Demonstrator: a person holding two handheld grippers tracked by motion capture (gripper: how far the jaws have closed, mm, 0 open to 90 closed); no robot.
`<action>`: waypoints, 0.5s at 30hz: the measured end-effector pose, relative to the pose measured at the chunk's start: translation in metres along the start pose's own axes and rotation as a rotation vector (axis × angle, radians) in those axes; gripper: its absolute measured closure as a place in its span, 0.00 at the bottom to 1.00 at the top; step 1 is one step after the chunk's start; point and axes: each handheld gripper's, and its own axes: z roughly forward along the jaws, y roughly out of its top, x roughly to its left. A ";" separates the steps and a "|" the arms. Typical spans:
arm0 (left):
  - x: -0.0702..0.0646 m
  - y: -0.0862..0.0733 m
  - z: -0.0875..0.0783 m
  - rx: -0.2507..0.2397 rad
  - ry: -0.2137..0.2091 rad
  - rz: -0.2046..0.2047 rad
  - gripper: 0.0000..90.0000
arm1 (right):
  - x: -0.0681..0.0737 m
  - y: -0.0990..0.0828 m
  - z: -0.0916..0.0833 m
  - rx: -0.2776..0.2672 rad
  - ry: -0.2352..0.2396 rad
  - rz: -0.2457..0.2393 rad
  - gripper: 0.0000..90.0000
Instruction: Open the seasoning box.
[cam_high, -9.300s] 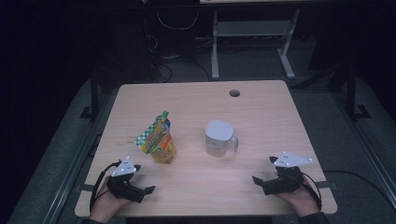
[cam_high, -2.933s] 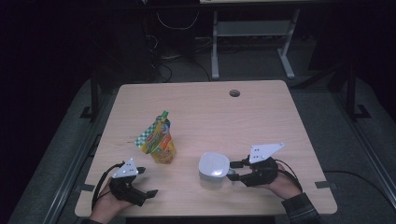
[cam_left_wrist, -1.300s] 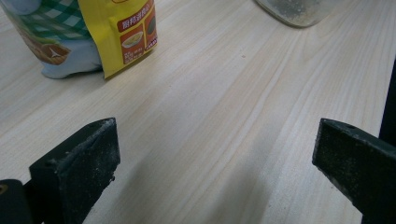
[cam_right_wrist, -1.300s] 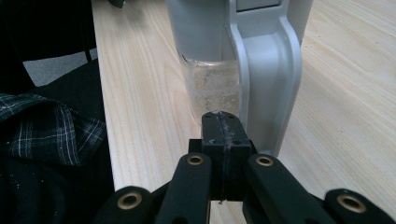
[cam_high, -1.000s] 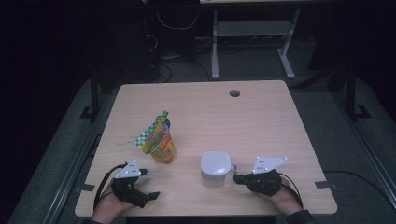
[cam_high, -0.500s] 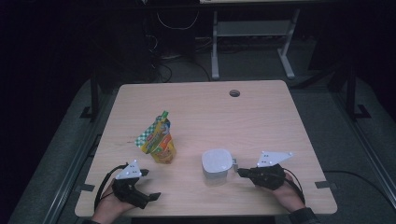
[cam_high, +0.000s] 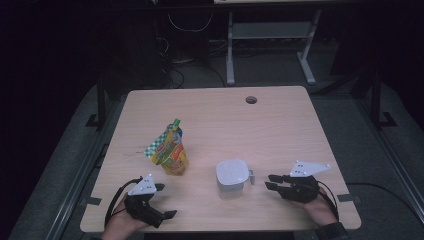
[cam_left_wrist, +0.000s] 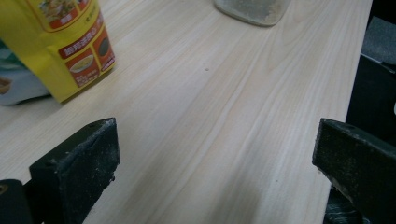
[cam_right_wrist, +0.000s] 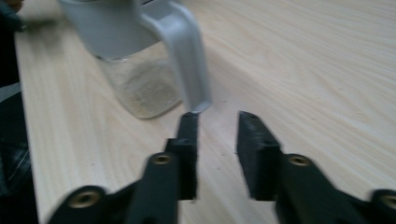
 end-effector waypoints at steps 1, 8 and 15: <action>0.000 0.001 0.001 0.000 -0.003 0.002 0.00 | -0.001 0.000 0.000 0.002 -0.009 0.008 0.63; -0.004 0.005 0.004 -0.009 -0.027 0.003 0.00 | -0.005 -0.004 0.001 0.007 -0.053 0.022 0.43; -0.009 0.014 0.008 -0.020 -0.051 0.017 0.00 | -0.008 -0.004 0.002 0.013 -0.076 0.033 0.35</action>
